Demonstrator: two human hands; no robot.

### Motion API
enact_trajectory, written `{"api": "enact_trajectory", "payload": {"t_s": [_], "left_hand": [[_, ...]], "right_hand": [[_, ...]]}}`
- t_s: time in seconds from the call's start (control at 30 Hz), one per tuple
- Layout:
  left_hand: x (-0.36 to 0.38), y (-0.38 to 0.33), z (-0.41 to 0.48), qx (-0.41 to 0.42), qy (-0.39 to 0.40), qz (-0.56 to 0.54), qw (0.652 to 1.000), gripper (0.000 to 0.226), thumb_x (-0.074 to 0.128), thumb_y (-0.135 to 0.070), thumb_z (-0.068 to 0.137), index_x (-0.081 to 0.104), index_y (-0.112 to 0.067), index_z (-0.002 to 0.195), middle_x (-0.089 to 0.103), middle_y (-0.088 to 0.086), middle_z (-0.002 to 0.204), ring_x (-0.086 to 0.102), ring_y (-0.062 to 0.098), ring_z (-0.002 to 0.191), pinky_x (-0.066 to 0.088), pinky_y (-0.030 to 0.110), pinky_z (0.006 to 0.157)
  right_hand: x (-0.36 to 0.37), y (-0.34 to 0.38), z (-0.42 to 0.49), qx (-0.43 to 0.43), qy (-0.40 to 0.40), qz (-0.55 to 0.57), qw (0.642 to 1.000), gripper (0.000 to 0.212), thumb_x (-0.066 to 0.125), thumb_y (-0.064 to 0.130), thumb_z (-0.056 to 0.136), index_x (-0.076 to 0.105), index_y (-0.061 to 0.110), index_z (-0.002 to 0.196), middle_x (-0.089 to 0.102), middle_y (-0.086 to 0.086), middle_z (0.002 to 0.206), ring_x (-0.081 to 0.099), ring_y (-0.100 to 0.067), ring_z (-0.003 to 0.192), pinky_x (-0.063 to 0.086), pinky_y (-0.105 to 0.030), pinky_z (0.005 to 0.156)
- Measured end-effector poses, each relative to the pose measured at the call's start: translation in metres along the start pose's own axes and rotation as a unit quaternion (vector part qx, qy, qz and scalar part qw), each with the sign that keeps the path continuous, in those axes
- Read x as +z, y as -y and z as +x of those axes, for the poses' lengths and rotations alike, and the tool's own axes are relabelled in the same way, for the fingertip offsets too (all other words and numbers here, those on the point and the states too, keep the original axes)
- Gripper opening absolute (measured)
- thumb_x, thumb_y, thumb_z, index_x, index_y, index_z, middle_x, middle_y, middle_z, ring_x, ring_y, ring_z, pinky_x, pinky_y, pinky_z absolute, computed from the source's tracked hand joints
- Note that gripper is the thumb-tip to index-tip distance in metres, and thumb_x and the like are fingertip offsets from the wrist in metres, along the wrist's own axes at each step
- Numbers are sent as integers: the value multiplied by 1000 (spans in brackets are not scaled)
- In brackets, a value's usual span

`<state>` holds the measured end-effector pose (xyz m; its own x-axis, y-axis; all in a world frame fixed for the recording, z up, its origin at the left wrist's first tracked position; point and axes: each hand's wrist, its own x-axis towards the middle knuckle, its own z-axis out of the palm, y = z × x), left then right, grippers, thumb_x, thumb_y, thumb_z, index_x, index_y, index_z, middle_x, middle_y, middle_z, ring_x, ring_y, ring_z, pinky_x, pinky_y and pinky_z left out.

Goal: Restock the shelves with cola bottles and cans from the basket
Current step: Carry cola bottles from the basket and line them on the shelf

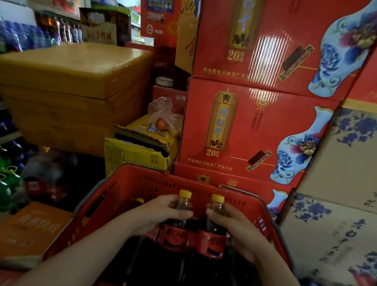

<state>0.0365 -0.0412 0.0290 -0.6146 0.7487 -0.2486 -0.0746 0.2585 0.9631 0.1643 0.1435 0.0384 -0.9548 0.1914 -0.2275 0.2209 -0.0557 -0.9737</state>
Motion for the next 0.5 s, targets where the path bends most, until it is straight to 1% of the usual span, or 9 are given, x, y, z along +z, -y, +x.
{"api": "enact_trajectory", "payload": {"t_s": [0.03,0.1,0.13,0.17,0.23,0.3,0.37,0.4,0.5], "left_hand": [[-1,2,-4,-7,26,11,1000,42,77,-20,80,60,-25,118,66,-8,113,62,6,104,50,18,87],[-5,10,-10,-21,54,11,998,79,87,-23,68,47,-31,135,57,-4,133,56,13,121,44,34,106],[-8,15,-11,-30,53,8,998,92,91,-24,62,42,-35,139,54,-3,138,53,16,126,39,40,111],[-9,19,-13,-39,53,5,998,99,93,-23,58,40,-36,140,54,-2,139,52,17,127,36,42,112],[-6,20,-20,-55,61,10,997,89,89,-13,63,44,-29,138,59,0,134,56,17,124,39,39,111],[-1,19,-27,-68,75,25,995,66,82,-5,71,53,-19,129,66,4,125,61,17,118,43,35,108],[-1,19,-30,-71,56,31,995,54,81,-5,73,58,-15,121,69,7,119,64,19,114,45,35,105],[-1,19,-31,-71,40,29,996,55,82,-6,71,59,-14,120,70,8,116,65,20,112,47,36,104],[-2,15,-34,-65,20,29,997,75,88,-13,62,54,-10,128,71,12,114,66,24,110,47,43,104]], "right_hand": [[-4,-5,-2,11,19,-15,1000,59,85,36,67,61,35,121,68,2,120,67,-19,106,55,-36,78],[-10,-13,-9,38,57,-37,997,76,89,24,64,51,47,126,65,3,124,66,-23,108,56,-35,75],[-12,-17,-12,38,72,-44,996,80,87,18,65,47,50,127,65,2,124,67,-23,107,56,-33,74],[-11,-19,-14,37,76,-49,995,81,86,14,67,46,49,127,65,2,123,67,-22,106,56,-31,74],[-7,-20,-17,34,83,-52,995,78,85,10,67,48,38,129,68,-1,121,67,-20,107,56,-31,82],[-1,-24,-16,29,91,-60,994,70,86,12,67,54,22,128,70,-4,117,67,-19,107,53,-36,95],[1,-26,-15,26,75,-71,994,65,87,17,66,58,16,124,73,-4,111,69,-19,104,51,-38,98],[2,-27,-15,25,67,-71,995,62,87,18,65,60,15,120,74,-4,108,70,-19,102,52,-38,96],[0,-27,-14,13,54,-49,997,55,86,12,65,63,12,115,75,-7,104,71,-21,97,56,-37,89]]}}
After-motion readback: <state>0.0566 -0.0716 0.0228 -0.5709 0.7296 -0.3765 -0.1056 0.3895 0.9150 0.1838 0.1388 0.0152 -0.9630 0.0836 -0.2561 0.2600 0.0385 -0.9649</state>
